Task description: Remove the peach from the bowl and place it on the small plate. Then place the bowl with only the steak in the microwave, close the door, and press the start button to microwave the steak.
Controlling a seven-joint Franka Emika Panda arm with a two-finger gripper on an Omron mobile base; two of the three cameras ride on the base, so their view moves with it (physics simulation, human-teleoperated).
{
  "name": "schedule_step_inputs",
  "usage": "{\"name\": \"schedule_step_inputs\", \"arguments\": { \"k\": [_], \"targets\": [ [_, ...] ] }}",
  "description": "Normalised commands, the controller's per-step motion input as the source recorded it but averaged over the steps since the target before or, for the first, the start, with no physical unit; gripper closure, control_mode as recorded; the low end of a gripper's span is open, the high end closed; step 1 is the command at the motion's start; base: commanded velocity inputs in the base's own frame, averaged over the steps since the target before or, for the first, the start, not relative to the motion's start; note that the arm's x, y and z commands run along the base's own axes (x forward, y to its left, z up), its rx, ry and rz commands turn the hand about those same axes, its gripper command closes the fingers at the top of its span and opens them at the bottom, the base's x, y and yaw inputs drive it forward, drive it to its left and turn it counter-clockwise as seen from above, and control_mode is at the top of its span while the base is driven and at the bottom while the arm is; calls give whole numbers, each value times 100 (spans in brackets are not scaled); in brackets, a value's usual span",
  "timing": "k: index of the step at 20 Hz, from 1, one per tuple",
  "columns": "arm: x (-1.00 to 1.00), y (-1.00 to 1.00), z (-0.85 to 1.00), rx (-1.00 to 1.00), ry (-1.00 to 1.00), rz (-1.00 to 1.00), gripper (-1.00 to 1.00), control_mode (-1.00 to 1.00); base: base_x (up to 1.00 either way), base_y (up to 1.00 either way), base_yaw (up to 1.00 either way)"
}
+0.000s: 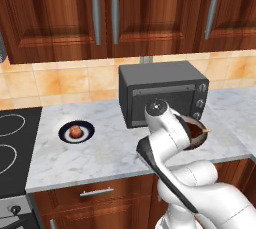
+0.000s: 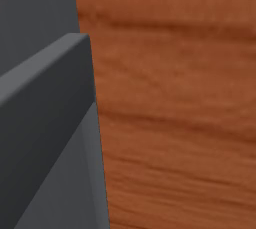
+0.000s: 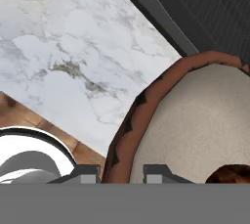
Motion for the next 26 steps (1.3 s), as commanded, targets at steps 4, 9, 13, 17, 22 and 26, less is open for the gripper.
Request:
{"name": "schedule_step_inputs", "arguments": {
  "k": [4, 9, 13, 17, 22, 26],
  "targets": [
    [-43, 18, 85, 0, -3, 7, 100, -100, 0, 0, 0],
    [-11, 39, 20, -2, 2, 2, 100, 100, -7, 13, 3],
    [0, 0, 0, 0, 0, 0, 100, 100, -61, 96, 20],
    [0, 0, 0, 0, 0, 0, 100, 100, -34, 100, 6],
    [0, 0, 0, 0, 0, 0, 100, 100, 3, 100, -7],
    [0, 0, 0, 0, 0, 0, 100, 100, 12, 100, -13]
  ]
}}
